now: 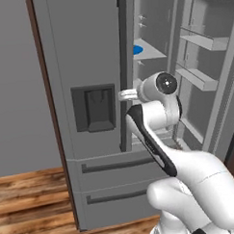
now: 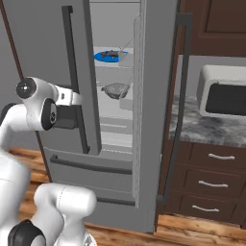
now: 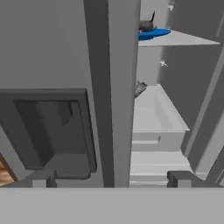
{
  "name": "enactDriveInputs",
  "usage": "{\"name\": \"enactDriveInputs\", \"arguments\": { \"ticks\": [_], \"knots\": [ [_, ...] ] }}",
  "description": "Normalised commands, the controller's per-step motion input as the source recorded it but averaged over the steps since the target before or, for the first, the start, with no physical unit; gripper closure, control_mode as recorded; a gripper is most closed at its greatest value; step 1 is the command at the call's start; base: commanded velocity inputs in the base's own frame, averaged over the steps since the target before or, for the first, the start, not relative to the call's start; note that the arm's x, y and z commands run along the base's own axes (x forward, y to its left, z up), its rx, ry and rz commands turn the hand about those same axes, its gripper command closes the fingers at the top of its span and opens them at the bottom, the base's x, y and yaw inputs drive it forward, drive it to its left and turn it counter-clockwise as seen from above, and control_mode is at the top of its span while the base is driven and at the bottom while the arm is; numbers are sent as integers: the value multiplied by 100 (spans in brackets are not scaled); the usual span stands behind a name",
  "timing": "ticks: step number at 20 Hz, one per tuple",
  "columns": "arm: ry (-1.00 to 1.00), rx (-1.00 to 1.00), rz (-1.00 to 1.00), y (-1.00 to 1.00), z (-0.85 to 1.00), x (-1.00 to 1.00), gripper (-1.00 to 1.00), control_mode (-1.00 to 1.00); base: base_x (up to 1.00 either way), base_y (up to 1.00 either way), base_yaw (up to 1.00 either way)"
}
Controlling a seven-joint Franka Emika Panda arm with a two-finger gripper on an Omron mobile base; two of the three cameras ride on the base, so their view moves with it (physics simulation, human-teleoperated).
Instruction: Retrieve the fish from the fridge and place it on the saucepan with marinade on the stove.
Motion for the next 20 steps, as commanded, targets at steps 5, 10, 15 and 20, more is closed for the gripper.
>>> {"name": "enactDriveInputs", "arguments": {
  "ticks": [5, 10, 15, 20],
  "knots": [
    [-1, 0, -1, 5, 6, 57, -100, -100, 0, 0, 0],
    [-3, 0, -4, 21, 1, 65, -100, -100, 0, 0, 0],
    [-1, 0, 0, 1, 0, 55, -100, -100, 0, 0, 0],
    [0, 0, 0, 0, 0, 61, -100, -100, 0, 0, 0]
  ]
}}
